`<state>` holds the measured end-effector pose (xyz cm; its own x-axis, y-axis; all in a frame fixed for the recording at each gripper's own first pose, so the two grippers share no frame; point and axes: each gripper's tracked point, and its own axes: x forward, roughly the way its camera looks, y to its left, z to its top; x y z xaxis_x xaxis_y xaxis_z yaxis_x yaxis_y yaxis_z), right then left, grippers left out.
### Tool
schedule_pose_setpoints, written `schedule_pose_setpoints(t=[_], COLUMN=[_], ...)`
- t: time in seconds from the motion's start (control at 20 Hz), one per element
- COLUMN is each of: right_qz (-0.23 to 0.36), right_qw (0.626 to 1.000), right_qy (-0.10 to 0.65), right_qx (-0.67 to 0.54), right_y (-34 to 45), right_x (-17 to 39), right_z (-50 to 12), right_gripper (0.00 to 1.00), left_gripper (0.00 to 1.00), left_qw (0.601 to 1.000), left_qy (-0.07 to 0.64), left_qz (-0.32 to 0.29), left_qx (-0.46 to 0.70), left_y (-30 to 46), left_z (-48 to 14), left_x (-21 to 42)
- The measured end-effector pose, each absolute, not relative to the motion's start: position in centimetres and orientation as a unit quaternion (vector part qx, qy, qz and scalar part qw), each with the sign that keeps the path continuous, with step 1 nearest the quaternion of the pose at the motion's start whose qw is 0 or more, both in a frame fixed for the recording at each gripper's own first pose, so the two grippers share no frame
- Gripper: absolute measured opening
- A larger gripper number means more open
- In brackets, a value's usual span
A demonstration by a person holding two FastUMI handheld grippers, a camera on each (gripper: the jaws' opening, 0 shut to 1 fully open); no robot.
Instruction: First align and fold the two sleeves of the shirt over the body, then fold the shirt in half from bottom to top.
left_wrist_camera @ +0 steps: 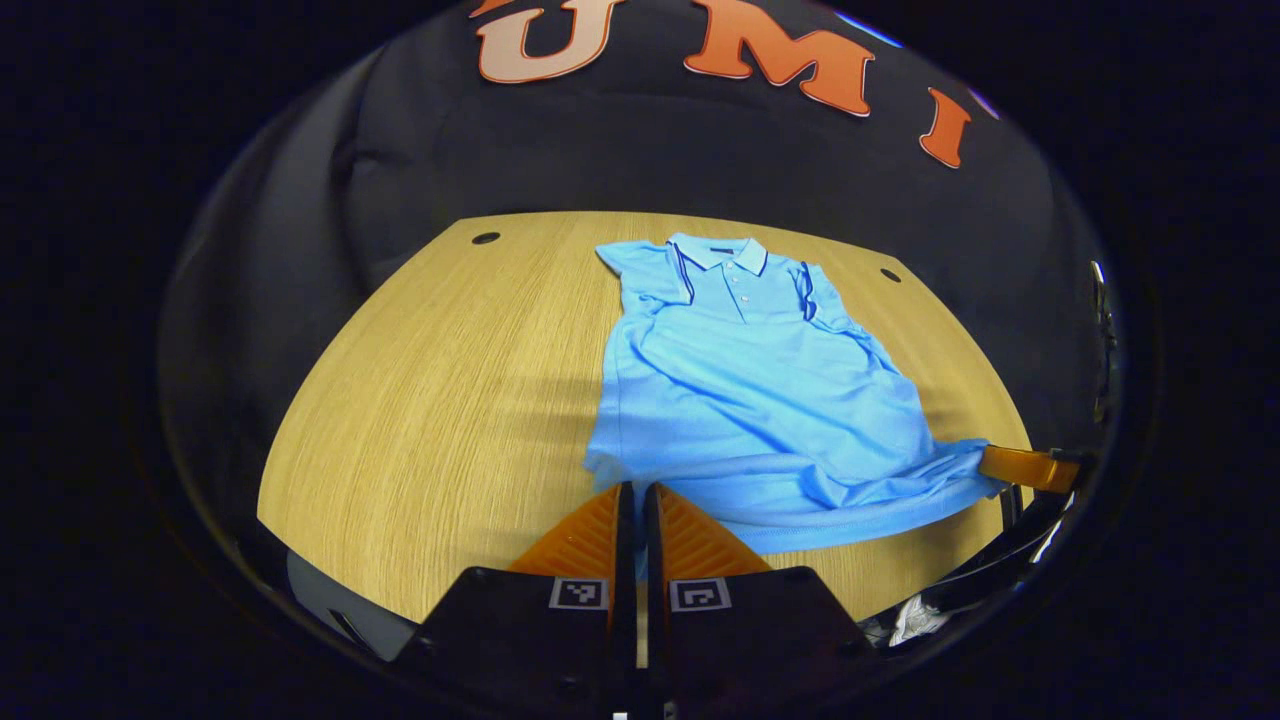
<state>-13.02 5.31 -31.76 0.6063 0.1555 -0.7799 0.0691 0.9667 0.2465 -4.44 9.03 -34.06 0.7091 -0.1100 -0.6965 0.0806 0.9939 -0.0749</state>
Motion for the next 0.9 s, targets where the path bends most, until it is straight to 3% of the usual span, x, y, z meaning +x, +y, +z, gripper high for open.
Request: schedule_pose_setpoints(t=[0.5, 0.9], right_qz=[0.03, 0.024], right_qw=[0.914, 0.923], right_qy=[0.382, 0.356], right_qx=[0.136, 0.144], right_y=[6.5, 6.7], right_x=[-3.9, 4.2], right_z=[-27.0, -25.6], right_gripper=[0.01, 0.01], left_gripper=[0.09, 0.1], left_qw=[0.944, 0.952], left_qy=[0.317, 0.295], left_qz=[-0.081, -0.083], left_qx=[-0.031, -0.03], left_y=[7.7, 8.4], left_z=[-26.9, -25.5], left_x=[3.7, 11.5])
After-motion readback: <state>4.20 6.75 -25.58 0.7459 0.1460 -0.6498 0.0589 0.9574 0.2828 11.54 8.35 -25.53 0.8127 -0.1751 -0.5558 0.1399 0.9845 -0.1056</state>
